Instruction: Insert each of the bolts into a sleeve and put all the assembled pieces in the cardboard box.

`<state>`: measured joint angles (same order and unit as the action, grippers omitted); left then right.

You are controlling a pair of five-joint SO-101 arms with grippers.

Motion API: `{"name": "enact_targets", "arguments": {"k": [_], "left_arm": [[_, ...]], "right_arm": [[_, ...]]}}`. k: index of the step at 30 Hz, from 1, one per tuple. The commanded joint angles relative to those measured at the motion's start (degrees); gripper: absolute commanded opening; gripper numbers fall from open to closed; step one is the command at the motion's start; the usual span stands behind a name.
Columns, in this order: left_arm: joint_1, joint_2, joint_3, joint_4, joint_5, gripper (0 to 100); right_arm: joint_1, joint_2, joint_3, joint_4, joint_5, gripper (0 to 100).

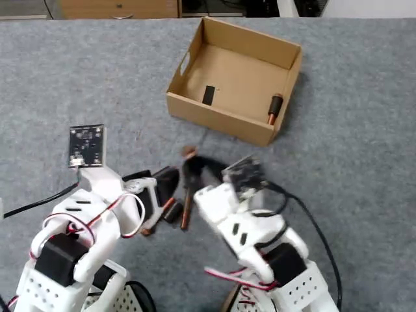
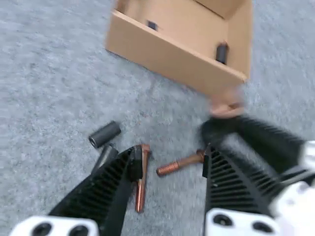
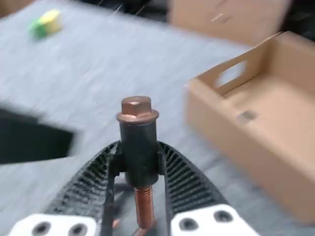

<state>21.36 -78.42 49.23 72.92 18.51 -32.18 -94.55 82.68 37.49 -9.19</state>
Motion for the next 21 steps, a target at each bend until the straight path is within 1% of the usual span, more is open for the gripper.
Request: {"name": "enact_targets", "arguments": {"k": [1,3,4,7,9,11,15,17,21], "left_arm": [[-5.10,-4.09,-0.88,-0.79,-0.26,20],[-6.86,-8.13,-0.35,-0.79,-0.26,19],[-7.21,-9.98,0.00,-0.44,-0.26,16],[-7.74,-15.16,2.99,0.18,-0.53,0],[-7.82,-17.98,6.33,0.18,-0.70,5],[-7.91,-20.44,9.14,0.26,-1.49,1],[-7.91,-23.43,13.71,3.69,-3.08,2],[-8.26,-24.22,14.68,4.84,-3.08,2],[-12.66,-24.13,15.03,4.84,-3.08,2]], "right_arm": [[10.77,-0.31,-4.97,-6.68,1.14,0.1],[14.99,-0.31,-6.20,-8.88,0.09,0.1],[16.57,-0.22,-7.34,-9.67,-0.62,0.1],[19.91,0.04,-11.03,-12.04,-1.23,0.1],[21.85,2.07,-13.85,-13.98,-1.23,0.1],[24.66,6.73,-17.45,-16.26,-1.14,0.1],[30.73,22.02,-28.18,-20.75,-1.41,0.1],[32.40,31.52,-35.47,-20.57,-1.49,0.1],[33.19,51.30,-51.74,-15.30,-1.49,0.1]]}}
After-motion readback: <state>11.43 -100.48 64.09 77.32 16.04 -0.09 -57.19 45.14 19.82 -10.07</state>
